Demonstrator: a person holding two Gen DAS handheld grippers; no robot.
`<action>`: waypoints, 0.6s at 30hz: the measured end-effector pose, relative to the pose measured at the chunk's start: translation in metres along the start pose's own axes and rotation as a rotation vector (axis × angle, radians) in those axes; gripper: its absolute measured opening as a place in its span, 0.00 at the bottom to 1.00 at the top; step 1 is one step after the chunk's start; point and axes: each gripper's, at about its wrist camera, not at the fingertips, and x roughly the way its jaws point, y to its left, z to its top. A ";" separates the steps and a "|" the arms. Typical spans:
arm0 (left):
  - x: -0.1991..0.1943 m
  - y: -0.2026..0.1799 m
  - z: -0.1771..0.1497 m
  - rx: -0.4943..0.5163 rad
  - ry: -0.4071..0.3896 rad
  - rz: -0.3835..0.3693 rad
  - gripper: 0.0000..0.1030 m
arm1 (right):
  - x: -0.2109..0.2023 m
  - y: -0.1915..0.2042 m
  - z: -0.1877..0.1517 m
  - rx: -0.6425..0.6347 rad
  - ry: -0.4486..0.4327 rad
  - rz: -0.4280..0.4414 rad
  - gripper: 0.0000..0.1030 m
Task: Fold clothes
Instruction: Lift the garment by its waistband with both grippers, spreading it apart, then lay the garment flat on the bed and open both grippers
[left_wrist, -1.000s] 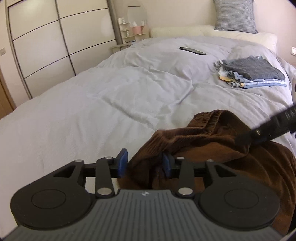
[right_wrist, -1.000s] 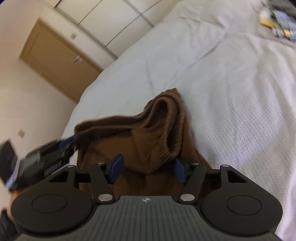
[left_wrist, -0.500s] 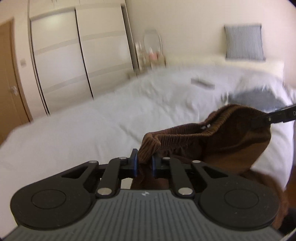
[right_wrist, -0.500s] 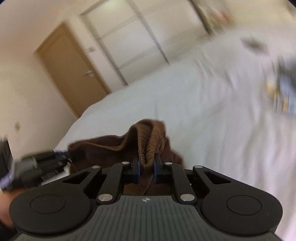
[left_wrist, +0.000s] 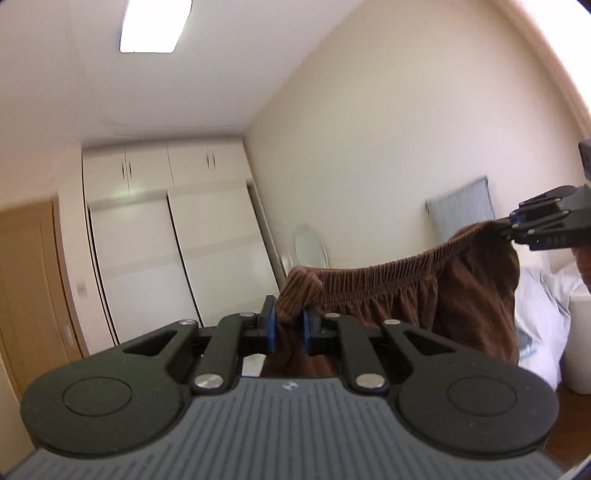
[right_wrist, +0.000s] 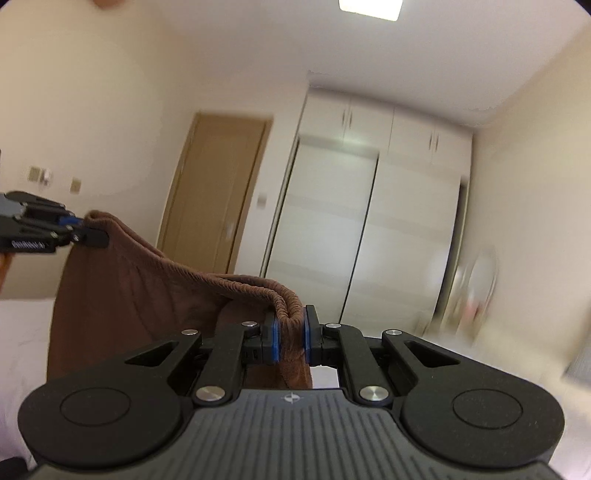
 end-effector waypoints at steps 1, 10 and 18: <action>-0.006 -0.002 0.008 0.012 -0.015 0.012 0.11 | -0.009 0.002 0.007 -0.014 -0.030 -0.011 0.10; 0.025 0.006 0.031 0.098 -0.001 0.091 0.11 | -0.020 0.024 0.048 -0.191 -0.175 -0.060 0.10; 0.232 0.052 -0.133 -0.022 0.346 0.064 0.11 | 0.221 0.005 -0.057 -0.196 0.089 0.001 0.10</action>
